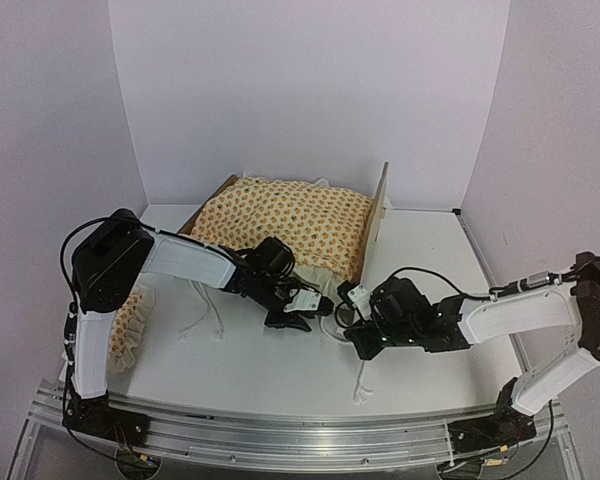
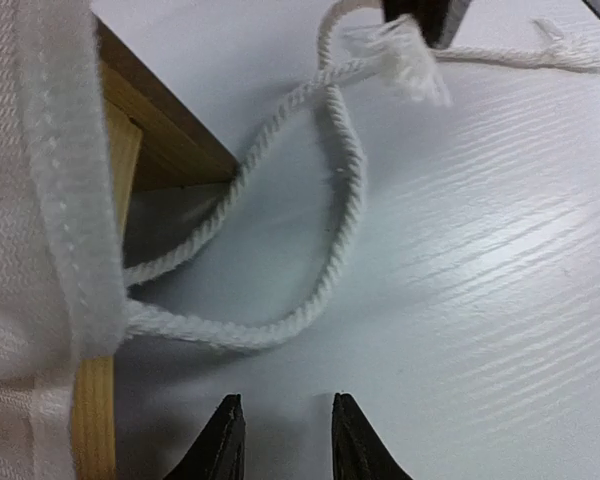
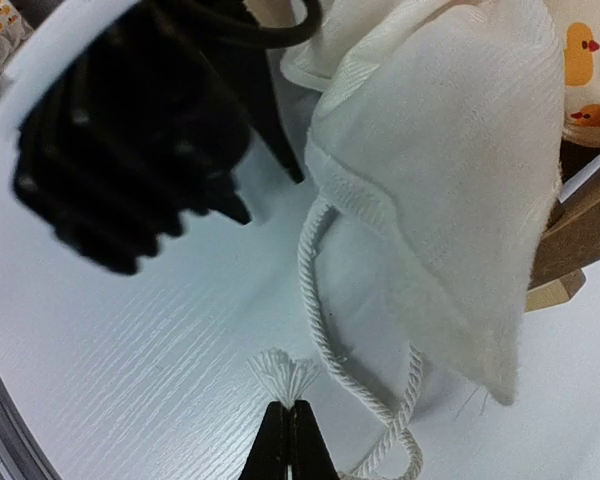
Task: Set up the pet bed
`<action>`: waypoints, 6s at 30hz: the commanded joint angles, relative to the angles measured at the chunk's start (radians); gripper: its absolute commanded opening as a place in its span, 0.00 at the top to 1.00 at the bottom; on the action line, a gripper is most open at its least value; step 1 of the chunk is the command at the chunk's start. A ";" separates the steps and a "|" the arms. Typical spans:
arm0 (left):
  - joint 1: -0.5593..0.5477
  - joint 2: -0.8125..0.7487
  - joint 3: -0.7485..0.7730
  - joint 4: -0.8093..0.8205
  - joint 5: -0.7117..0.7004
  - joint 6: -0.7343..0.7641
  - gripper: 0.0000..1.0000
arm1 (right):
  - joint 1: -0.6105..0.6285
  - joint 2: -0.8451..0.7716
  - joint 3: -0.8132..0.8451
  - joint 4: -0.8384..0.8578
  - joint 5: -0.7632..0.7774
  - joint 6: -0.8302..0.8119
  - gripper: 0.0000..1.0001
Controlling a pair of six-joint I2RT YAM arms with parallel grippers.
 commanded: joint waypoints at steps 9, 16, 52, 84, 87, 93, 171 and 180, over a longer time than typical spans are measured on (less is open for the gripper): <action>-0.014 0.069 -0.164 0.653 0.027 0.037 0.75 | 0.007 0.115 0.110 0.002 0.100 -0.001 1.00; -0.017 0.052 -0.172 0.714 0.175 0.025 0.80 | -0.020 0.168 0.148 0.015 0.121 0.011 1.00; -0.014 0.097 -0.072 0.492 0.149 0.136 0.84 | -0.045 0.272 0.222 0.059 -0.104 -0.056 1.00; -0.015 0.024 -0.002 0.241 -0.012 -0.198 1.00 | 0.225 0.059 0.193 -0.650 0.220 0.802 0.30; -0.015 0.022 0.002 0.230 -0.006 -0.202 1.00 | 0.244 0.135 0.255 -0.654 0.193 0.800 0.31; -0.015 0.024 0.013 0.231 -0.014 -0.207 1.00 | 0.265 0.248 0.259 -0.648 0.159 0.867 0.45; 0.084 -0.270 0.104 -0.865 0.177 0.149 0.01 | -0.014 -0.072 0.765 -0.832 -0.014 0.122 0.09; 0.448 -0.148 0.678 -0.635 -0.037 -0.470 0.00 | -0.126 0.101 1.088 -0.943 0.488 0.435 0.08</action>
